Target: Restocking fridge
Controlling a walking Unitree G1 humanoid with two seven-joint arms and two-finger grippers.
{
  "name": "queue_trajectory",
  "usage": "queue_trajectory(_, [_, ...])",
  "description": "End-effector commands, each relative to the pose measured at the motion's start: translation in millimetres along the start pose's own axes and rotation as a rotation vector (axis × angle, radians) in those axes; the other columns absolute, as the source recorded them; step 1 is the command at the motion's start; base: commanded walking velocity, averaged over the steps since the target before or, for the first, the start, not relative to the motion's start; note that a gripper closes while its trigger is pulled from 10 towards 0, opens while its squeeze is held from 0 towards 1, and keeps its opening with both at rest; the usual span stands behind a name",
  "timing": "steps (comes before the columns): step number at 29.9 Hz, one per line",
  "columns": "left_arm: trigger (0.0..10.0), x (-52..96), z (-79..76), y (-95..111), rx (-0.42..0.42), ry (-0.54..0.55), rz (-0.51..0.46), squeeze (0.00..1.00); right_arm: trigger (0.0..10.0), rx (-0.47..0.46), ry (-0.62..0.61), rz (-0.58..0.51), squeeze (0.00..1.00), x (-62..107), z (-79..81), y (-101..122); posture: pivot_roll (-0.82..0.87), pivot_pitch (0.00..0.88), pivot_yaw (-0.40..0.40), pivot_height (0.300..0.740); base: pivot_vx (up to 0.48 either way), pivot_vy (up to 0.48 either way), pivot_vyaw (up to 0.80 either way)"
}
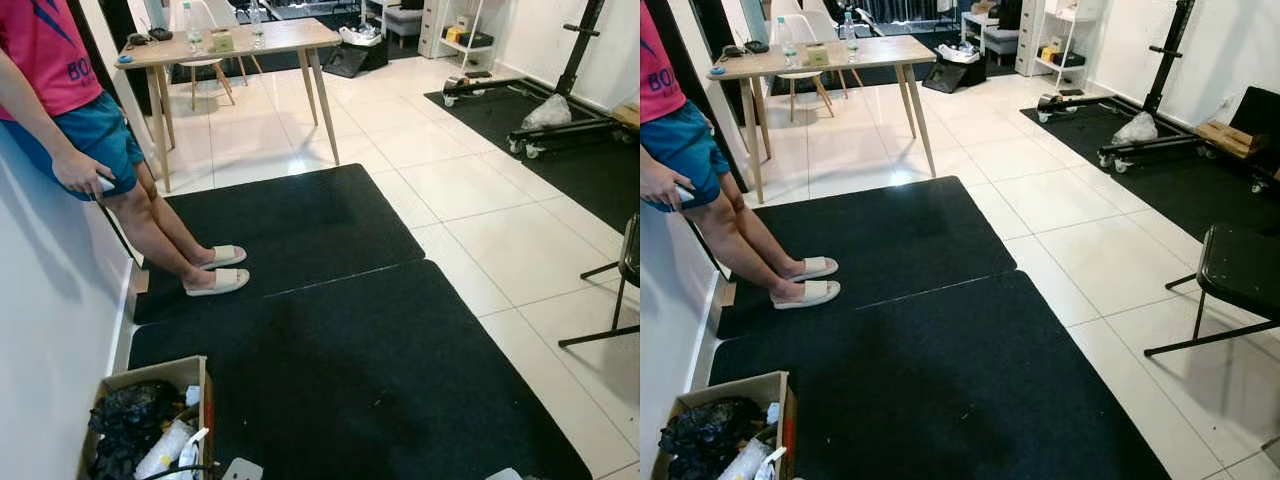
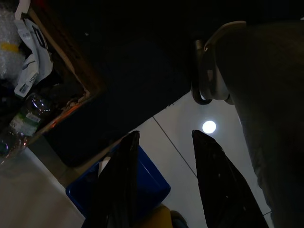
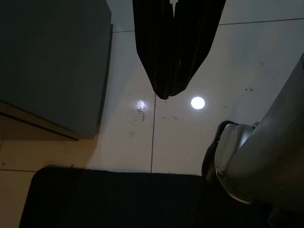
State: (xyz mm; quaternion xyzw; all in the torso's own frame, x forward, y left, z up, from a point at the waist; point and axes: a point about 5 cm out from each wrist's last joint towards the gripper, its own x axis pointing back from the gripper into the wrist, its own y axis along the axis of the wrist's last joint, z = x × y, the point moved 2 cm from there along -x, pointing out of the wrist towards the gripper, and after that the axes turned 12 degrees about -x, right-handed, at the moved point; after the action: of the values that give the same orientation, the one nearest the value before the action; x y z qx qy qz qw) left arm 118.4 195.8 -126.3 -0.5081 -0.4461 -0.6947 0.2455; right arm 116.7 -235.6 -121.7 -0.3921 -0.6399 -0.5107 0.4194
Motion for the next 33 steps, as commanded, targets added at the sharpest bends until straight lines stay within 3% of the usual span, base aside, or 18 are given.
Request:
queue_trajectory(1, [10.0, 0.0, 1.9, 1.5, -0.016, 0.003, -0.002, 0.00, 10.0, -0.010, 0.005, 0.005, 0.00, -0.2, 3.0, -2.1, 0.00, 0.000, -0.004, 0.740, 0.322, 0.000, 0.00])
queue_trajectory(33, [10.0, -0.8, -2.8, 3.0, -0.013, -0.015, -0.010, 0.00, 10.0, -0.003, 0.005, -0.002, 0.00, 0.2, -0.3, -0.3, 0.00, 0.000, -0.015, 0.740, 0.377, 0.000, 0.00])
